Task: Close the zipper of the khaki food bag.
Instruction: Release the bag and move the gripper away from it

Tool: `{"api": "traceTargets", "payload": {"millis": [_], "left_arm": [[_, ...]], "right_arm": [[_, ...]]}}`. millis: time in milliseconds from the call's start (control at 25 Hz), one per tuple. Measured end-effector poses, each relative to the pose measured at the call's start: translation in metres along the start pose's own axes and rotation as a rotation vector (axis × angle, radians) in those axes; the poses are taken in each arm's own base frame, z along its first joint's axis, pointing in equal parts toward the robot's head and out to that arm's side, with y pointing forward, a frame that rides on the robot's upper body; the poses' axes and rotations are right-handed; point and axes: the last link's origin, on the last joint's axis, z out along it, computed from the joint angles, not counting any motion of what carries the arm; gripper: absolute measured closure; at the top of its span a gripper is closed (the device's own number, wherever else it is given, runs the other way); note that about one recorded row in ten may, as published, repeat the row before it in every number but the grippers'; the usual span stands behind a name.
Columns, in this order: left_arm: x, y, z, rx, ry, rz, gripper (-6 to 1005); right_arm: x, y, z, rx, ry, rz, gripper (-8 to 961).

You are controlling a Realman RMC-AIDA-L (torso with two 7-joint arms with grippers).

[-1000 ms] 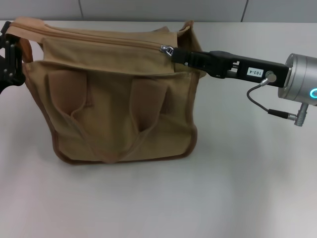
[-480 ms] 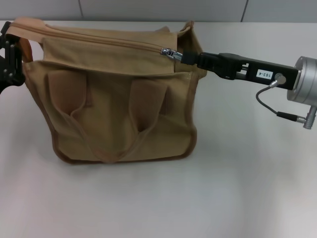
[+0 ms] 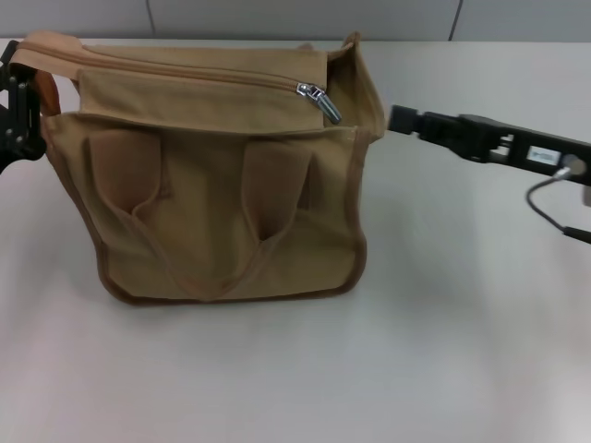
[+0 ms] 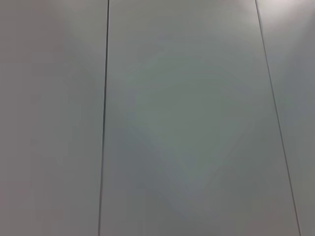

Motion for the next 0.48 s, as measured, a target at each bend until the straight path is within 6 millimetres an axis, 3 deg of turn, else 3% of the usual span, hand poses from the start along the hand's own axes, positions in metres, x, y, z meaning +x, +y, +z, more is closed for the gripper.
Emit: {"api": "traceTargets", "payload": {"millis": [280, 480], "left_arm": [[0.000, 0.001, 0.001, -0.003, -0.001, -0.002, 943], [-0.001, 0.002, 0.000, -0.008, -0.004, -0.005, 943]], "right_arm": [[0.003, 0.000, -0.028, 0.008, -0.023, 0.003, 951], [0.006, 0.001, -0.038, 0.015, -0.026, 0.008, 949]]}}
